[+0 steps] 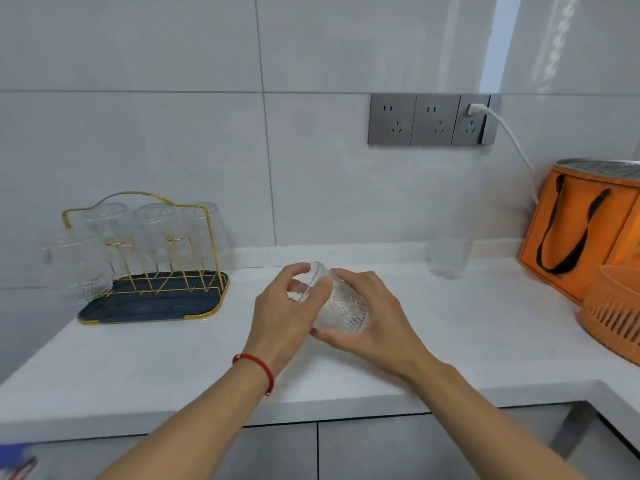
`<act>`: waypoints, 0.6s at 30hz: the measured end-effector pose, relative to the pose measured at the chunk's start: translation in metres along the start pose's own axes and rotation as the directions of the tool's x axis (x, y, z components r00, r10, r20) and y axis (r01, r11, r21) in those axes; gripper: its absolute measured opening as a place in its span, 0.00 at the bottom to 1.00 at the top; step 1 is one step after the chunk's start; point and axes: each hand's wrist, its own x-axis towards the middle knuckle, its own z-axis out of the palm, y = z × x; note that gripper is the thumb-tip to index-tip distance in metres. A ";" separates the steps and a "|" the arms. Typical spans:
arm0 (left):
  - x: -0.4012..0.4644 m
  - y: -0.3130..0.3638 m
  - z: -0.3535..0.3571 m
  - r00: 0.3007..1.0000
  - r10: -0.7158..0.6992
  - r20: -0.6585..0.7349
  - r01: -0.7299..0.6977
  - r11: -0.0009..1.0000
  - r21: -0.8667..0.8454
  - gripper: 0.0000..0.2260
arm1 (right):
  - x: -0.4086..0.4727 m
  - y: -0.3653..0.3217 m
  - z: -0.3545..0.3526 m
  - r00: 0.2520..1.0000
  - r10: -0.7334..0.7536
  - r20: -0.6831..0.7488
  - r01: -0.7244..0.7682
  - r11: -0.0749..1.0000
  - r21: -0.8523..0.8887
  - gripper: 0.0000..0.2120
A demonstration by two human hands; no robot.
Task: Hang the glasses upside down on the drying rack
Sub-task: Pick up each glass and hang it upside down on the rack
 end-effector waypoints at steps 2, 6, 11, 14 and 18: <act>-0.004 0.000 -0.024 0.997 -0.074 -0.038 0.067 0.986 -0.150 0.21 | 0.004 -0.016 0.011 0.988 0.117 0.100 -0.132 0.979 0.155 0.36; -0.010 -0.005 -0.071 0.992 -0.128 -0.006 0.120 0.943 -0.311 0.19 | 0.017 -0.050 0.033 0.861 0.330 0.386 -0.500 0.687 0.527 0.21; -0.008 -0.027 -0.122 0.992 -0.057 -0.109 0.053 0.998 -0.045 0.18 | 0.040 -0.088 0.056 0.872 0.378 0.312 -0.489 0.710 0.507 0.15; -0.004 -0.058 -0.157 0.975 0.093 -0.202 0.071 0.729 0.680 0.20 | 0.060 -0.116 0.059 0.948 0.283 0.147 -0.316 0.896 0.311 0.18; -0.002 -0.093 -0.165 0.999 -0.009 -0.044 0.043 0.475 0.879 0.27 | 0.097 -0.152 0.076 0.990 0.110 0.091 -0.132 0.943 0.304 0.22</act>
